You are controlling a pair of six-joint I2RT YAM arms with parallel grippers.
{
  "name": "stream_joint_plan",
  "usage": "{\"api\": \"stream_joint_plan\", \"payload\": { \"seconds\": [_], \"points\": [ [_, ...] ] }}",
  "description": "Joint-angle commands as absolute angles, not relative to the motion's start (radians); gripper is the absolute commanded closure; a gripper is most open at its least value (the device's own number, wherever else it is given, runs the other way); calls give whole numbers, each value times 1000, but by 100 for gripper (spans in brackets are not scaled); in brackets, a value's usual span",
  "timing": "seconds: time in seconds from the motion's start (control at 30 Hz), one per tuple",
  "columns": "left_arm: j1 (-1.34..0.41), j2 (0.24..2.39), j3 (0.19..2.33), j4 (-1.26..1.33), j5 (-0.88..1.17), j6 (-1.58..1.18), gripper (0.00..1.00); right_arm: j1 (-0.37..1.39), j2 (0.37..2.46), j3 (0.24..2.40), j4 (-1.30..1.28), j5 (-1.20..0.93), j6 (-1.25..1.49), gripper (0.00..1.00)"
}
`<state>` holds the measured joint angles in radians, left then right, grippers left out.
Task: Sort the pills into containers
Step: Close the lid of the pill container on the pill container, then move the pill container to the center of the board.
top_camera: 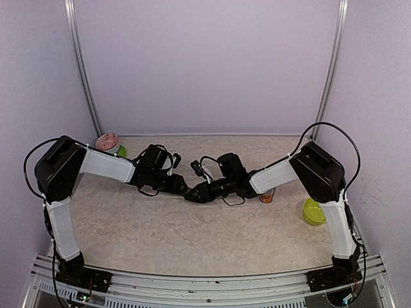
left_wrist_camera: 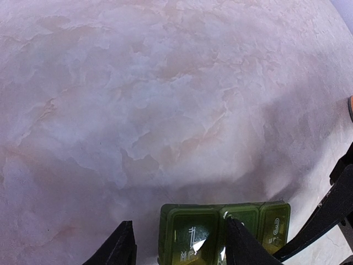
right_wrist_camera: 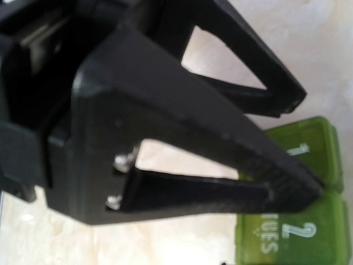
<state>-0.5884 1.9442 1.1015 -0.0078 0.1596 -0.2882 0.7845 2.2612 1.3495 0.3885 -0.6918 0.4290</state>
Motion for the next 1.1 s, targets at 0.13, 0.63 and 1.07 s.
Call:
{"api": "stream_joint_plan", "payload": {
  "seconds": [0.13,0.63,1.07],
  "points": [
    [-575,1948,1080,-95,137,-271,47,767,2300,1296,343,-673,499,67],
    [-574,1933,1100,-94,152,-273,46,762,2159,1314,391,-772,468,57],
    [-561,1900,1064,12,318,-325,33,748,1970,1236,170,-550,215,28]
  ]
}}
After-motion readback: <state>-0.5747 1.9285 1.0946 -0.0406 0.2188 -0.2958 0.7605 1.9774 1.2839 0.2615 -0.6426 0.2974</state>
